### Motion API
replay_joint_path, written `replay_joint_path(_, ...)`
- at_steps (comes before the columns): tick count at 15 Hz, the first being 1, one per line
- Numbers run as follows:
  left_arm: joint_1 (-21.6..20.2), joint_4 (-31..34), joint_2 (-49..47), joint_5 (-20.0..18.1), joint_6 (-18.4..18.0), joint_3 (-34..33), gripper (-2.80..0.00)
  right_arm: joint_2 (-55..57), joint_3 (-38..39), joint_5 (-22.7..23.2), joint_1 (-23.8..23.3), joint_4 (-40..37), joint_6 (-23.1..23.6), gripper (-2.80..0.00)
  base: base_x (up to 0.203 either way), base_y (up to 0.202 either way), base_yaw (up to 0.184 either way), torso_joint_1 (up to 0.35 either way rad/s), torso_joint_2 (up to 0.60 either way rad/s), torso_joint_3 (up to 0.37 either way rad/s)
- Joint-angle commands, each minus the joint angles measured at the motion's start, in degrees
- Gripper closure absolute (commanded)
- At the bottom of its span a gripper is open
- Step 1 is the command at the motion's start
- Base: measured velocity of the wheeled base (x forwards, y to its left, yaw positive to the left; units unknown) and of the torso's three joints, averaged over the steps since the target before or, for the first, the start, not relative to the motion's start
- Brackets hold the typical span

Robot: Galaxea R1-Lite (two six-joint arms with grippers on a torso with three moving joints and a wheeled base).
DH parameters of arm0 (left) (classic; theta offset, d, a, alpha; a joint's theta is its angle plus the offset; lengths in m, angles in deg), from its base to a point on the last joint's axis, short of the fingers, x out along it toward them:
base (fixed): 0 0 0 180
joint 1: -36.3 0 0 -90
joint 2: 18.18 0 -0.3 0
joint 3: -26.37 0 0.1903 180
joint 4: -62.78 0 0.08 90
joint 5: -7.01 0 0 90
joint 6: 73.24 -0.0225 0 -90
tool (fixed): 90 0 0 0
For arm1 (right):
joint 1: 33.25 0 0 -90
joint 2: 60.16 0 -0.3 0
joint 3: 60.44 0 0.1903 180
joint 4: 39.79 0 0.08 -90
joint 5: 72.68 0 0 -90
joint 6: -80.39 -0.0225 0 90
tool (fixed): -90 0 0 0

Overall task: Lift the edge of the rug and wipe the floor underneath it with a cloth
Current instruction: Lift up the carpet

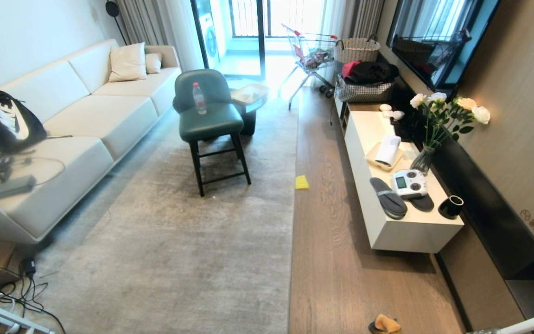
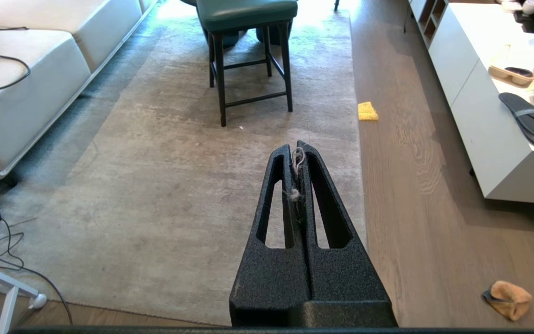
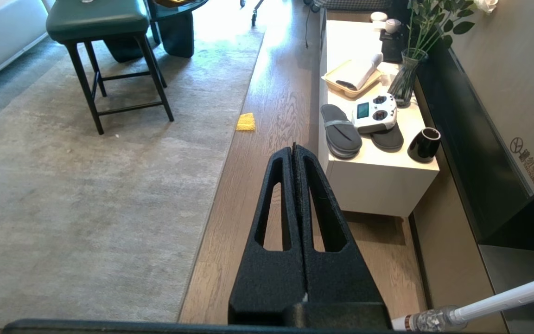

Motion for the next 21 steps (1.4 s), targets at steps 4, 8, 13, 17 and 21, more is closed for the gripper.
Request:
replay_joint_path(4,0.0,-0.01,0.0,0.08,0.02,-0.01,0.0,0.09,0.0,0.06,0.02,0.03,0.02,0.0,0.0,0.0,0.0,0.0,0.0,0.0)
replay_joint_path(8,0.0,-0.01,0.0,0.0,0.02,-0.01,0.0,0.0,0.0,0.07,-0.05,0.03,0.02,0.0,0.0,0.0,0.0,0.0,0.0,0.0)
replay_joint_path(13,0.0,-0.01,0.0,0.01,0.02,-0.01,0.0,0.01,0.0,0.06,0.02,0.03,0.02,0.0,0.0,0.0,0.0,0.0,0.0,0.0)
replay_joint_path(17,0.0,-0.01,0.0,0.02,0.02,-0.01,0.0,0.09,0.0,0.06,0.02,0.03,0.02,0.0,0.0,0.0,0.0,0.0,0.0,0.0)
replay_joint_path(21,0.0,-0.01,0.0,0.07,0.02,-0.01,0.0,0.09,0.0,0.06,-0.06,0.03,0.02,0.0,0.0,0.0,0.0,0.0,0.0,0.0)
